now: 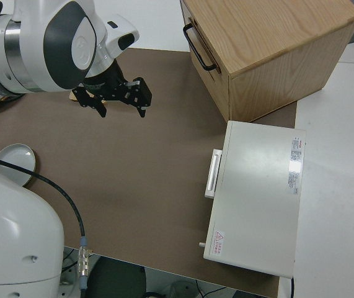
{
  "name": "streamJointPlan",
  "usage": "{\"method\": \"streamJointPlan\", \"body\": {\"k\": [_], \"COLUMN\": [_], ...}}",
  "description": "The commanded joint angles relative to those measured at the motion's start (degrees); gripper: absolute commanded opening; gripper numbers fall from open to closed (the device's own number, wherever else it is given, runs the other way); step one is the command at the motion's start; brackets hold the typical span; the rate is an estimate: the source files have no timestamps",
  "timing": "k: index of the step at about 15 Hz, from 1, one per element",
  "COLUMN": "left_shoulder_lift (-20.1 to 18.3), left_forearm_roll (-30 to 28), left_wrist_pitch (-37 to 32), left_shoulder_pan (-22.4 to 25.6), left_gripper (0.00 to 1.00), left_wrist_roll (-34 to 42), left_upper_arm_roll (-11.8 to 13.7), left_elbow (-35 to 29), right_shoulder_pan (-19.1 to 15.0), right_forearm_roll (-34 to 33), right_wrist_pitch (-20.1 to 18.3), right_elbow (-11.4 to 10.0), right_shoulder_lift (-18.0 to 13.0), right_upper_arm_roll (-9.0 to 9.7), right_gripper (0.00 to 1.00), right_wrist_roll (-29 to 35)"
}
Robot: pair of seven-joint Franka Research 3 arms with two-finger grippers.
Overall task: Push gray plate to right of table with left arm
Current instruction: 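Push the gray plate with the left gripper away from the left arm, then keep pushing the gray plate with the left gripper toward the toaster oven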
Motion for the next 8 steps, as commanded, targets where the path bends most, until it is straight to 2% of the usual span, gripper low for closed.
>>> {"method": "streamJointPlan", "body": {"k": [1,5,8], "left_shoulder_lift": [2.97,5.87,7.55], "left_forearm_roll": [-0.77,-0.77,-1.72], "left_wrist_pitch": [1.55,1.55,1.55], "left_shoulder_pan": [-5.58,-12.34,-15.69], "left_gripper": [0.0,0.0,0.0], "left_wrist_roll": [-6.59,-14.84,-17.14], "left_upper_arm_roll": [0.21,0.21,0.21], "left_elbow": [1.64,4.46,6.56], "right_shoulder_pan": [-1.07,-1.07,-1.07], "right_forearm_roll": [0.25,0.25,0.25], "right_wrist_pitch": [-0.89,-0.89,-0.89], "right_elbow": [0.53,0.53,0.53], "right_shoulder_lift": [-0.14,-0.14,-0.14], "right_upper_arm_roll": [0.92,0.92,0.92], "right_gripper": [0.983,0.983,0.983], "right_wrist_roll": [0.66,0.66,0.66]}}
